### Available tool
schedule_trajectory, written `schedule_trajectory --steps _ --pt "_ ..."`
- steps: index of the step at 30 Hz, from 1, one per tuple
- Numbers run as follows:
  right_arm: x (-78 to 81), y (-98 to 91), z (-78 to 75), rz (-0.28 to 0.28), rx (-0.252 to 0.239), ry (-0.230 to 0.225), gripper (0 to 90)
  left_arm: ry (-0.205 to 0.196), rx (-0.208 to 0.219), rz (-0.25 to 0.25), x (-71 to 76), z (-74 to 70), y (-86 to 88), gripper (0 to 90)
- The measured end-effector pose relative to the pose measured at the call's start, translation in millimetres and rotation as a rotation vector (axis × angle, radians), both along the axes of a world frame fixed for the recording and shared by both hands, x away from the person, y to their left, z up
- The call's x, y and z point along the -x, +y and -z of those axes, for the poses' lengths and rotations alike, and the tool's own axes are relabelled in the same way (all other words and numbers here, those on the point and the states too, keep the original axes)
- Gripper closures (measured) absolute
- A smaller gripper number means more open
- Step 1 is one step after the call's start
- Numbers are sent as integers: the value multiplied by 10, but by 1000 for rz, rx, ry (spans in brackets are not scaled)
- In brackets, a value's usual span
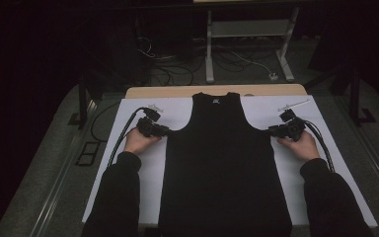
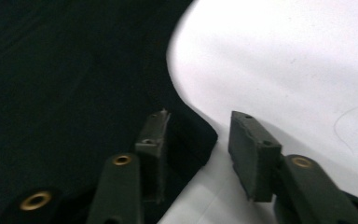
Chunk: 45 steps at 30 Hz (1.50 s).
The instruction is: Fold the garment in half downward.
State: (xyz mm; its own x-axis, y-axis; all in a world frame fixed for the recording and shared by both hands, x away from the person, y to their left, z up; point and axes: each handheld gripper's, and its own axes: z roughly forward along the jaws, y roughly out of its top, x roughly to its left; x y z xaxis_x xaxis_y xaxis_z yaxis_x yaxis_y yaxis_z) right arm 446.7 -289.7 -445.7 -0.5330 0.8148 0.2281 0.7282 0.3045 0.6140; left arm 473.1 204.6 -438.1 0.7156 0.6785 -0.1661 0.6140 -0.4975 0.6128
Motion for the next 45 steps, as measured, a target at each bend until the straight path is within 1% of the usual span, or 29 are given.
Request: schedule_trajectory --steps 3,4,5,6,7,8,10,11,12,14,17,18,20,21,23,27,28,29,30,31,32,33,35,36,38,40,43,44,45 --pt "7 18 3 14 3 -2 658 -17 -4 -6 24 10 -32 738" --pt "7 18 3 14 3 -2 658 -24 0 -6 44 18 -48 738" --pt "14 28 4 24 2 0 693 -33 10 -19 73 33 -72 773" --pt "35 62 1 40 21 -3 765 -48 4 -22 95 35 -78 835" --pt "35 62 1 40 21 -3 765 -61 0 -27 114 33 -85 835" --pt "46 88 -9 41 30 1 813 -82 -9 -31 141 29 -96 854" --pt "67 121 -18 44 47 3 818 -78 -11 -37 165 17 -89 860" --pt "67 121 -18 44 47 3 818 -71 7 -48 177 13 -80 860" --pt "97 150 -29 39 77 -3 823 -66 23 -56 191 10 -67 865" --pt "126 163 -44 32 96 -7 826 -80 45 -80 241 14 -45 866" --pt "160 166 -53 38 98 -4 830 -85 36 -81 277 27 -52 867" --pt "176 159 -51 38 95 -7 832 -96 10 -82 293 23 -64 867" --pt "213 127 -48 53 67 4 834 -89 51 -126 316 9 -64 867" --pt "213 127 -48 53 67 4 834 -89 51 -126 316 9 -64 867" --pt "236 63 -43 77 0 23 836 -83 55 -145 335 16 -75 868" --pt "251 -9 -55 106 -69 9 838 -85 82 -162 343 4 -73 868" --pt "251 -9 -55 106 -69 9 838 -85 91 -171 346 -3 -68 868" --pt "261 -29 -70 118 -93 0 838 -84 113 -176 356 -24 -54 868" --pt "262 -36 -77 120 -98 -4 838 -84 113 -176 356 -24 -54 868" --pt "266 -42 -90 126 -109 -7 838 -63 140 -182 362 -42 -37 867" --pt "270 -50 -105 127 -125 -9 838 -63 140 -182 362 -42 -37 867" --pt "275 -57 -123 129 -143 -15 838 -55 156 -179 378 -57 -31 867" --pt "283 -68 -142 130 -170 -15 838 -59 158 -176 393 -74 -38 867" --pt "283 -68 -142 130 -170 -15 838 -59 158 -176 393 -74 -38 867" --pt "298 -75 -155 127 -207 -11 838 -57 183 -181 417 -85 -40 867" --pt "310 -71 -158 121 -218 2 839 -52 202 -184 460 -92 -41 867" --pt "319 -72 -164 115 -235 12 839 -55 208 -176 486 -100 -32 867" --pt "321 -73 -169 115 -239 13 839 -54 216 -184 501 -107 -26 867" --pt "329 -80 -179 115 -257 17 839 -53 222 -183 502 -109 -17 867"
